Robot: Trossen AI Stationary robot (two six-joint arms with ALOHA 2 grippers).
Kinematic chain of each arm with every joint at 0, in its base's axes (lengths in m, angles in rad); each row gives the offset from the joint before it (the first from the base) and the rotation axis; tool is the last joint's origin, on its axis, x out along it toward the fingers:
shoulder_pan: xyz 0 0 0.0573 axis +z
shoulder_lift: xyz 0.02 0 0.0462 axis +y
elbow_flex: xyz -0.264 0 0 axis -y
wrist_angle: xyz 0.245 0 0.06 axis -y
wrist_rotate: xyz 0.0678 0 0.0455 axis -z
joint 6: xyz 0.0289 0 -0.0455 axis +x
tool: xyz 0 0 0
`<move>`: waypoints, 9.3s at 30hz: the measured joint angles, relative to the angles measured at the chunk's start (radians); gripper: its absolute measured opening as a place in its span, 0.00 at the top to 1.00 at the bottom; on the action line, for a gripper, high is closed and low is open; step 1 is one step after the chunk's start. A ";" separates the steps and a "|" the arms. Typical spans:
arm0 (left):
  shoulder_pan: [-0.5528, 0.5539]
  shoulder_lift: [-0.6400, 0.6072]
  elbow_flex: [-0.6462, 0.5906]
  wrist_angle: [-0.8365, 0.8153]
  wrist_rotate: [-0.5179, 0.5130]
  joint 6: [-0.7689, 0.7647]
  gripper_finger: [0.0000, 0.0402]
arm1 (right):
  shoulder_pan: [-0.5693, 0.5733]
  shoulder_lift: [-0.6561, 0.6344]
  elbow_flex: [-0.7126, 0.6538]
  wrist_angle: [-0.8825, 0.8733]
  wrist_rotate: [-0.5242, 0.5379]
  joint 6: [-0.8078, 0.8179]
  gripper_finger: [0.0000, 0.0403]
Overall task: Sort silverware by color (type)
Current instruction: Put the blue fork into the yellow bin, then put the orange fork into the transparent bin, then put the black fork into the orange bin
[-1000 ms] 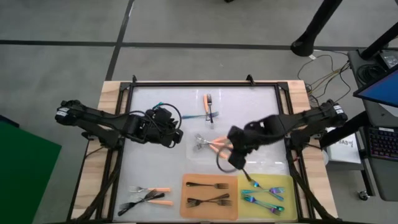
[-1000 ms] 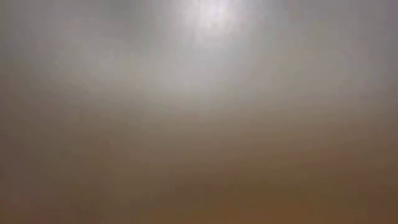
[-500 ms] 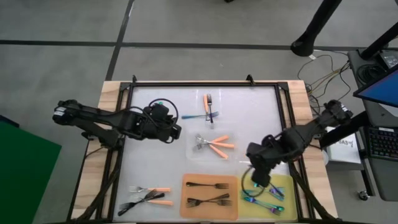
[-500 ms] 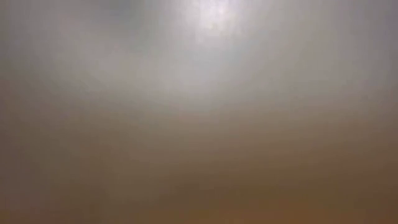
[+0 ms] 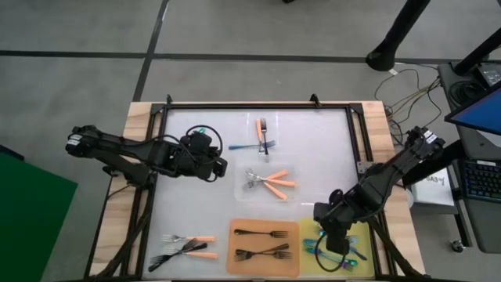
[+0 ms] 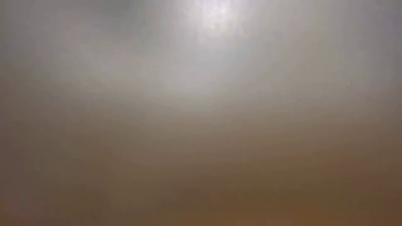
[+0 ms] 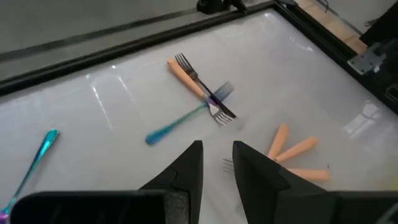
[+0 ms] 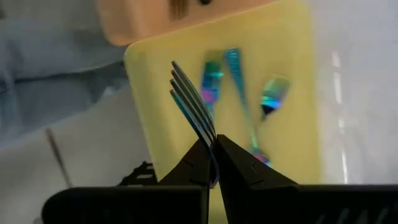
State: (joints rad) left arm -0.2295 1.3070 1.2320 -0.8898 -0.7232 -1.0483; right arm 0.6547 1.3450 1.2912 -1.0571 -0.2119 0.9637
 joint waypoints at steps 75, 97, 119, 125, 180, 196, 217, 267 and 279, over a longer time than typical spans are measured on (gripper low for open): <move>-0.625 0.254 -0.097 -0.087 0.751 -0.387 0.82 | -0.243 -0.069 -0.351 0.242 -0.076 -0.177 0.77; -0.625 0.490 -0.097 -0.068 0.693 0.150 0.82 | -0.263 -0.069 -0.351 0.254 -0.077 -0.021 0.77; -0.623 0.487 -0.186 0.044 0.719 0.089 0.82 | -0.263 -0.068 -0.351 0.263 -0.076 -0.013 0.77; -0.599 0.488 -0.187 0.050 0.746 -0.014 0.82 | -0.263 -0.068 -0.350 0.267 -0.076 -0.013 0.77; -0.104 0.331 0.041 0.044 0.220 0.238 0.97 | -0.348 -0.068 -0.350 0.339 0.015 -0.020 0.77; 0.060 0.529 0.160 0.307 0.316 0.577 0.97 | -0.368 -0.068 -0.350 0.338 0.085 -0.077 0.77; 0.059 0.727 0.350 0.209 0.356 0.558 0.93 | -0.368 -0.068 -0.350 0.330 0.084 -0.116 0.77; -0.790 0.193 -0.194 0.181 0.501 -0.537 0.74 | -0.368 -0.069 -0.350 0.339 0.143 -0.035 0.77; -0.940 0.361 -0.198 0.202 0.505 -0.737 0.74 | -0.368 -0.069 -0.350 0.338 0.162 0.091 0.77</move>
State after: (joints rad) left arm -1.1695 1.6676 1.0344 -0.6883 -0.2181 -1.7854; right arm 0.2871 1.2764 0.9409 -0.7191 -0.0502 1.0543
